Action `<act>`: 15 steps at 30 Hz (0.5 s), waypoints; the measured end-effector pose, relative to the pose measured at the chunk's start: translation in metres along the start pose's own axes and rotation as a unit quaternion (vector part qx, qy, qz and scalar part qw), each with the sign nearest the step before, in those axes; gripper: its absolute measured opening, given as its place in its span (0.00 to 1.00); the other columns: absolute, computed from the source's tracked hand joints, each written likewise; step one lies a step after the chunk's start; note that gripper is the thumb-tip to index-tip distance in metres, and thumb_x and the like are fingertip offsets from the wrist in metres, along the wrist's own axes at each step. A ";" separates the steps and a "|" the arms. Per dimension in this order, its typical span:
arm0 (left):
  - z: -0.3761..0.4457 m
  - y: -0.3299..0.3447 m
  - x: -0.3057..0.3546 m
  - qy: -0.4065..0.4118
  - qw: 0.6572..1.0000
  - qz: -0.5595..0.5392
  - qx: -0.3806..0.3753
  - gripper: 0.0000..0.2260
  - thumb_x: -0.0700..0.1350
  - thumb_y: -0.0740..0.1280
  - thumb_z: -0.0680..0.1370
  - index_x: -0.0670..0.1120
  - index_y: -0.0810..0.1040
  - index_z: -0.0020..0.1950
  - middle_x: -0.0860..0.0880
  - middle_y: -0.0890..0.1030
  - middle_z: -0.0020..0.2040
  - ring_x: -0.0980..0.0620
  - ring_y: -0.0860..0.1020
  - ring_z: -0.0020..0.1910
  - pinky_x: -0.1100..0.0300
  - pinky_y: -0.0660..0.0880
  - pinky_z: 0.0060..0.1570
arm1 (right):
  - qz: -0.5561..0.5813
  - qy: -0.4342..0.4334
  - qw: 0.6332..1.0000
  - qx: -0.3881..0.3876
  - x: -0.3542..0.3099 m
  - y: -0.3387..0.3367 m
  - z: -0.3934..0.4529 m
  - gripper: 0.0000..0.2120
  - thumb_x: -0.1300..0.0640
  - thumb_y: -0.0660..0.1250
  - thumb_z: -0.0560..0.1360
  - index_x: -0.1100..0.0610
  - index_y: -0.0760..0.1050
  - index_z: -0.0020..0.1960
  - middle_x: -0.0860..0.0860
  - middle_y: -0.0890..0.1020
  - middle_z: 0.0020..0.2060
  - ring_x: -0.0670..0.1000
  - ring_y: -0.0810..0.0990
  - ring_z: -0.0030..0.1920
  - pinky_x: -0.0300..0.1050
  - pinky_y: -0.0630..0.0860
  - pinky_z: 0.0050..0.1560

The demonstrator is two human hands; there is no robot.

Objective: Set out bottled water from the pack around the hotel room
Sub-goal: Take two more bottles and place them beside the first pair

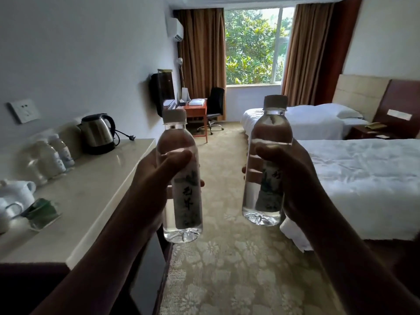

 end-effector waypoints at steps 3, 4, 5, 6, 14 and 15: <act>0.051 -0.008 -0.010 0.002 0.999 -0.003 0.034 0.26 0.58 0.70 0.65 0.43 0.78 0.57 0.46 0.84 0.40 0.44 0.84 0.35 0.49 0.78 0.38 | 0.016 0.009 0.999 -0.034 0.019 0.006 0.064 0.15 0.56 0.69 0.69 0.53 0.76 0.55 0.54 0.82 0.43 0.53 0.84 0.39 0.44 0.82 0.37; 0.067 -0.012 -0.013 0.002 0.999 -0.004 0.043 0.26 0.58 0.70 0.65 0.43 0.78 0.56 0.46 0.83 0.40 0.44 0.84 0.35 0.49 0.78 0.38 | 0.017 0.011 0.999 -0.043 0.024 0.010 0.084 0.15 0.55 0.69 0.69 0.52 0.76 0.55 0.55 0.82 0.43 0.53 0.84 0.39 0.44 0.82 0.37; 0.081 -0.017 -0.016 0.002 0.999 -0.005 0.051 0.25 0.58 0.70 0.65 0.43 0.78 0.56 0.46 0.83 0.40 0.44 0.83 0.35 0.48 0.78 0.39 | 0.016 0.014 0.998 -0.052 0.030 0.013 0.102 0.15 0.55 0.69 0.69 0.52 0.76 0.55 0.55 0.82 0.43 0.53 0.85 0.40 0.44 0.82 0.37; 0.094 -0.022 -0.018 0.003 0.998 -0.006 0.058 0.25 0.57 0.70 0.65 0.43 0.78 0.56 0.46 0.83 0.40 0.43 0.83 0.35 0.48 0.78 0.39 | 0.017 0.016 0.998 -0.060 0.036 0.017 0.119 0.15 0.55 0.69 0.68 0.51 0.76 0.55 0.55 0.82 0.44 0.54 0.85 0.40 0.44 0.82 0.37; 0.188 -0.069 -0.068 0.012 0.994 0.009 0.109 0.26 0.58 0.70 0.64 0.42 0.77 0.55 0.39 0.81 0.41 0.42 0.83 0.35 0.51 0.78 0.36 | 0.056 0.021 0.989 -0.135 0.107 0.060 0.233 0.14 0.58 0.68 0.69 0.52 0.77 0.54 0.53 0.82 0.40 0.56 0.83 0.40 0.48 0.83 0.39; 0.201 -0.077 -0.076 0.014 0.994 0.007 0.111 0.25 0.57 0.70 0.65 0.42 0.77 0.55 0.38 0.81 0.42 0.42 0.83 0.36 0.51 0.78 0.36 | 0.061 0.022 0.988 -0.142 0.119 0.067 0.246 0.13 0.58 0.68 0.69 0.51 0.77 0.54 0.51 0.83 0.39 0.56 0.83 0.40 0.48 0.83 0.39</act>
Point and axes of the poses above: each hand's wrist, its own z-axis towards the middle knuckle, its own y-axis out of the palm, x = y × z, the point moved 8 cm from there along z, towards the middle knuckle
